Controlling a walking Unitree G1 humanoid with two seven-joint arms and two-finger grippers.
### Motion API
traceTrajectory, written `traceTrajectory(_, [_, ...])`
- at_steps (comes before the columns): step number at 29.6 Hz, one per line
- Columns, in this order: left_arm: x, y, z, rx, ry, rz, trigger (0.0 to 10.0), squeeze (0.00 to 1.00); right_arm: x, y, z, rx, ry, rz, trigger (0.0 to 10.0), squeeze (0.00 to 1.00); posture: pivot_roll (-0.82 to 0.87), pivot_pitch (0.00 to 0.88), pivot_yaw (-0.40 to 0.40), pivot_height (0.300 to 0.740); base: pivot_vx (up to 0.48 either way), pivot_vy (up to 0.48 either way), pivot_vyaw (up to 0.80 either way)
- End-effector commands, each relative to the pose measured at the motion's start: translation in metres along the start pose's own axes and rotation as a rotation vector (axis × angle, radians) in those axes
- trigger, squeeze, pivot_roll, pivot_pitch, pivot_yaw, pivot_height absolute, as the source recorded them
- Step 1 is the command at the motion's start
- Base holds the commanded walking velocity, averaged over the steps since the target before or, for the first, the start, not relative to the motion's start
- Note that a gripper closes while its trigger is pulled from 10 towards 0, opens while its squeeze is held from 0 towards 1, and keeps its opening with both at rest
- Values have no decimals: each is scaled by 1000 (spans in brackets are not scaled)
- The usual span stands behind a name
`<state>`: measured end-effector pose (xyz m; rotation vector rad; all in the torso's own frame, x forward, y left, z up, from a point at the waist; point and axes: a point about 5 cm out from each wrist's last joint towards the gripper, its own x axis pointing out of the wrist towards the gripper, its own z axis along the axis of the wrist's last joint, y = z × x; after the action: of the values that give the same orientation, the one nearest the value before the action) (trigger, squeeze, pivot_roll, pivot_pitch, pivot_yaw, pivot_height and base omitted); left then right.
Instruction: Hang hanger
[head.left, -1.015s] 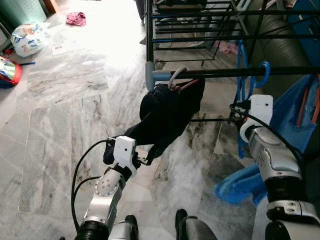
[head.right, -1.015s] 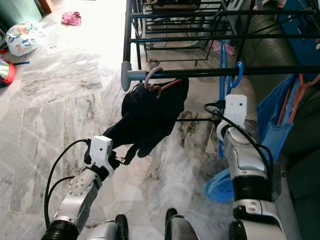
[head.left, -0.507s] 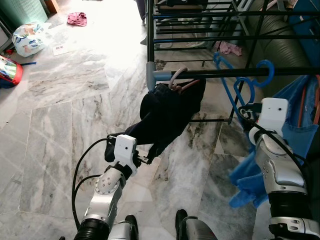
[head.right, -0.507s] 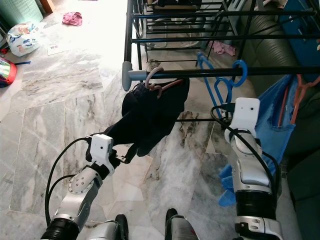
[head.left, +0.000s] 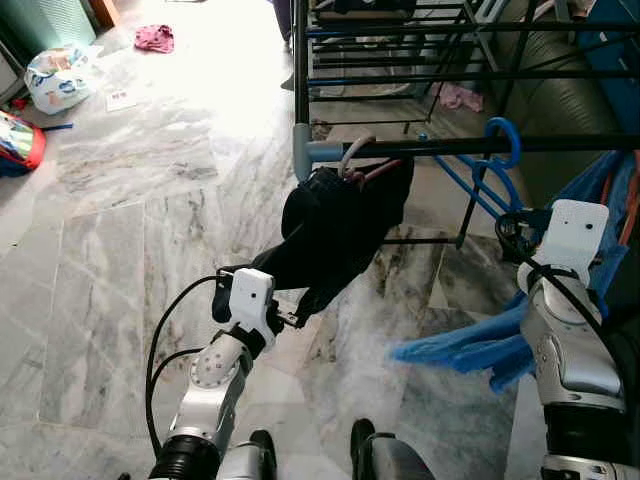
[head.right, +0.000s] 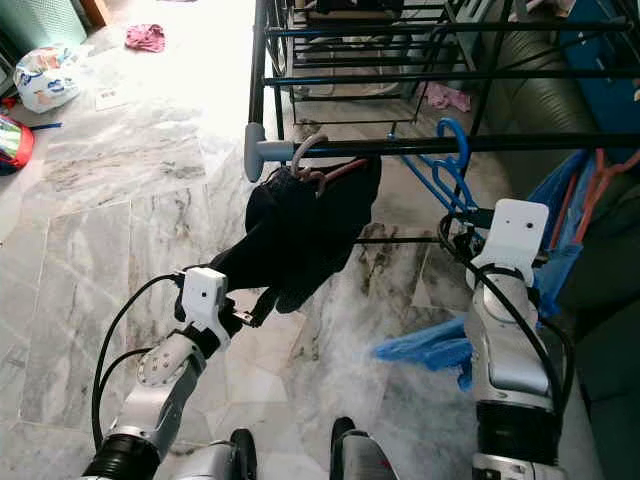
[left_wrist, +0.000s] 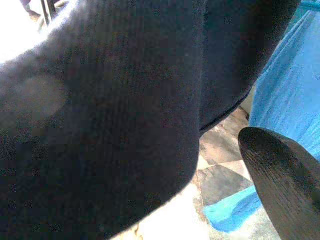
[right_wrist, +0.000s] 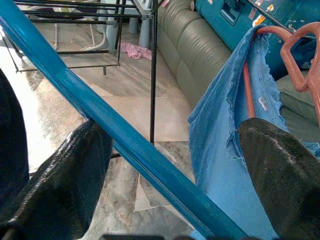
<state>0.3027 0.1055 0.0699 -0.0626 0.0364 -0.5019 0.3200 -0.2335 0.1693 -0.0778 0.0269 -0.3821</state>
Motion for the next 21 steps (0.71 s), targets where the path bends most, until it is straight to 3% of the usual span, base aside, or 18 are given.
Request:
traceTrajectory(1, [-1,-2,-4,-4,15,-20,10000,0,-4,-1,1,-4,-7,-4,10000,1000,-47,250,22,740,0,0,0])
traceTrajectory(14, [-2,-3,-15,7,81,-40,10000,0,-16,17,-30,-42,122,117,10000,1000,-54,241,27,740,0,0,0])
traceTrajectory(21, [-1,2,-16,20,91,-5,10000,0,-18,17,-39,-166,99,146,10000,1000,-51,239,29,740,0,0,0])
